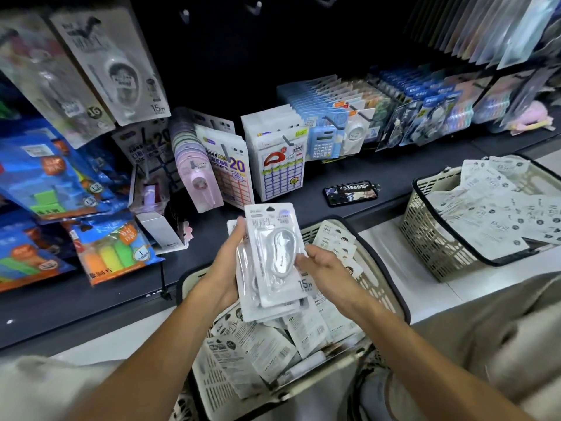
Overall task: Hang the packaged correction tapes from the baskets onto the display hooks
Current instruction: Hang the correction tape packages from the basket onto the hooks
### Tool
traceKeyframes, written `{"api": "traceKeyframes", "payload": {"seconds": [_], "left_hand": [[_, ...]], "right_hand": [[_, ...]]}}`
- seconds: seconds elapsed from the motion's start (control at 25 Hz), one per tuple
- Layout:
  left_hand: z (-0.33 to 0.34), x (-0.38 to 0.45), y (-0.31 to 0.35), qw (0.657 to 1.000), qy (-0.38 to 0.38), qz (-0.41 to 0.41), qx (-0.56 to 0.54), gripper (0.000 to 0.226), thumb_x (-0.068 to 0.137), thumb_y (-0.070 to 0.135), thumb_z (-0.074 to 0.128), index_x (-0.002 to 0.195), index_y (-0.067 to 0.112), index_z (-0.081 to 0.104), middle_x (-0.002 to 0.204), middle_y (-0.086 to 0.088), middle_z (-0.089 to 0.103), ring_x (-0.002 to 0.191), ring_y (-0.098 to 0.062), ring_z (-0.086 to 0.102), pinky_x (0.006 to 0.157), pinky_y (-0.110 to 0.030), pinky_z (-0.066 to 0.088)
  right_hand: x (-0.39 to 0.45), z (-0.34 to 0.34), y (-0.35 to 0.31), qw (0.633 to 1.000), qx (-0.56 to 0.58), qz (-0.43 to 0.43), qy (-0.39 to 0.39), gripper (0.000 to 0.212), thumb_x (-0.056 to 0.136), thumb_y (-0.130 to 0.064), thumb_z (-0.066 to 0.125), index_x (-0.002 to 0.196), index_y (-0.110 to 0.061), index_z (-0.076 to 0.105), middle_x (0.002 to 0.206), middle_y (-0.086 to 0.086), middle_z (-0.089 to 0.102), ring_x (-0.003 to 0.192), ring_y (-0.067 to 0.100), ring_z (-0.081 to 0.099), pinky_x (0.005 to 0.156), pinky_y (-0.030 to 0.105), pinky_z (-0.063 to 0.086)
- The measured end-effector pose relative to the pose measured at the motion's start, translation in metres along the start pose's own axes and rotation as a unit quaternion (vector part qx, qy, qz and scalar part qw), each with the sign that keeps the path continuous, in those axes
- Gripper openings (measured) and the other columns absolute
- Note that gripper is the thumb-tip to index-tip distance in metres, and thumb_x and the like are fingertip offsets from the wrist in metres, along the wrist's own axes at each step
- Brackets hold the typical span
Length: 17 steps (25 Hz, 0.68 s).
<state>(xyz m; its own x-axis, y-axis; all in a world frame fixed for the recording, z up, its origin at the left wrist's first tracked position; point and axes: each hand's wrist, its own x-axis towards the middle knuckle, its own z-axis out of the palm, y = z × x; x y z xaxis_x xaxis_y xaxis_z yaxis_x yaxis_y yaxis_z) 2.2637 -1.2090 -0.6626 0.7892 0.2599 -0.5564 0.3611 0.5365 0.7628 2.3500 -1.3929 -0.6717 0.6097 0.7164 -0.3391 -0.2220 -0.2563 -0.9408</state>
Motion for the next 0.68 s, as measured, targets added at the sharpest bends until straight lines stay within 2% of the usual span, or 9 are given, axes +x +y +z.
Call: {"api": "traceKeyframes", "payload": {"seconds": [0.08,0.16,0.24,0.28,0.36,0.48,0.52,0.6,0.68], "left_hand": [[0.001,-0.003,0.002,1.000,-0.019,-0.003,0.017,0.068,0.076,0.064,0.074,0.123,0.015,0.074,0.118,-0.015,0.077,0.107,-0.032,0.075,0.084,-0.041,0.062],[0.002,-0.004,0.001,0.998,0.011,0.017,0.061,0.065,0.065,0.039,0.089,0.120,0.010,0.073,0.112,-0.015,0.078,0.099,-0.030,0.077,0.081,-0.039,0.062],[0.003,-0.004,0.001,0.996,0.030,0.041,0.067,0.054,0.063,0.025,0.087,0.113,0.010,0.075,0.106,-0.014,0.080,0.090,-0.027,0.079,0.072,-0.035,0.063],[0.005,-0.004,0.002,0.996,0.030,0.052,0.062,0.052,0.061,0.025,0.088,0.110,0.012,0.076,0.104,-0.013,0.080,0.087,-0.026,0.079,0.069,-0.033,0.063],[0.012,-0.004,0.003,0.996,0.017,0.061,0.070,0.069,0.052,0.033,0.097,0.115,0.015,0.073,0.105,-0.010,0.080,0.090,-0.025,0.079,0.071,-0.034,0.063],[0.026,-0.008,0.001,0.985,0.001,0.039,0.167,0.107,0.038,0.047,0.104,0.133,0.024,0.059,0.113,0.000,0.079,0.103,-0.023,0.076,0.094,-0.045,0.060],[0.030,-0.008,-0.002,0.983,0.015,0.045,0.177,0.111,0.037,0.046,0.104,0.135,0.026,0.055,0.114,0.003,0.078,0.103,-0.021,0.076,0.095,-0.045,0.059],[0.036,-0.007,-0.005,0.981,0.042,0.081,0.172,0.107,0.039,0.039,0.103,0.134,0.026,0.055,0.110,0.007,0.079,0.099,-0.016,0.077,0.089,-0.040,0.062],[0.038,-0.007,-0.003,0.984,0.031,0.084,0.156,0.102,0.041,0.035,0.101,0.133,0.025,0.056,0.110,0.006,0.079,0.098,-0.017,0.077,0.088,-0.039,0.062]], "right_hand": [[-0.003,0.008,-0.009,0.998,0.003,-0.033,0.046,0.014,0.101,-0.026,0.060,0.098,-0.015,0.068,0.096,0.007,0.077,0.084,0.016,0.073,0.071,0.026,0.059],[-0.006,0.007,-0.014,0.993,-0.003,-0.038,0.108,0.018,0.093,-0.029,0.072,0.103,-0.018,0.062,0.097,0.002,0.072,0.077,0.007,0.069,0.067,0.023,0.054],[-0.008,0.007,-0.017,0.993,0.073,0.027,0.083,0.036,0.091,-0.033,0.072,0.122,-0.029,0.056,0.110,-0.007,0.069,0.082,-0.002,0.068,0.069,0.021,0.052],[-0.009,0.010,-0.018,0.986,0.150,0.057,0.036,0.041,0.093,-0.033,0.069,0.131,-0.028,0.054,0.116,-0.003,0.071,0.089,0.004,0.070,0.071,0.025,0.053],[-0.006,0.015,-0.016,0.961,0.272,0.058,-0.006,0.046,0.095,-0.024,0.064,0.139,-0.023,0.052,0.123,0.011,0.072,0.101,0.022,0.072,0.077,0.035,0.059],[-0.006,0.011,-0.016,0.929,0.370,-0.004,-0.025,0.056,0.090,-0.018,0.065,0.144,-0.024,0.049,0.129,0.018,0.067,0.109,0.033,0.069,0.084,0.045,0.059],[-0.006,0.009,-0.019,0.928,0.370,-0.001,-0.038,0.061,0.088,-0.025,0.069,0.145,-0.027,0.048,0.131,0.016,0.067,0.111,0.033,0.069,0.085,0.046,0.059],[-0.006,0.007,-0.021,0.954,0.297,0.015,-0.025,0.066,0.084,-0.041,0.075,0.143,-0.039,0.046,0.129,0.007,0.070,0.112,0.030,0.070,0.085,0.046,0.059],[-0.004,0.012,-0.016,0.974,0.223,-0.015,0.030,0.053,0.084,-0.046,0.074,0.132,-0.049,0.051,0.121,-0.002,0.074,0.108,0.026,0.072,0.083,0.043,0.061]]}}
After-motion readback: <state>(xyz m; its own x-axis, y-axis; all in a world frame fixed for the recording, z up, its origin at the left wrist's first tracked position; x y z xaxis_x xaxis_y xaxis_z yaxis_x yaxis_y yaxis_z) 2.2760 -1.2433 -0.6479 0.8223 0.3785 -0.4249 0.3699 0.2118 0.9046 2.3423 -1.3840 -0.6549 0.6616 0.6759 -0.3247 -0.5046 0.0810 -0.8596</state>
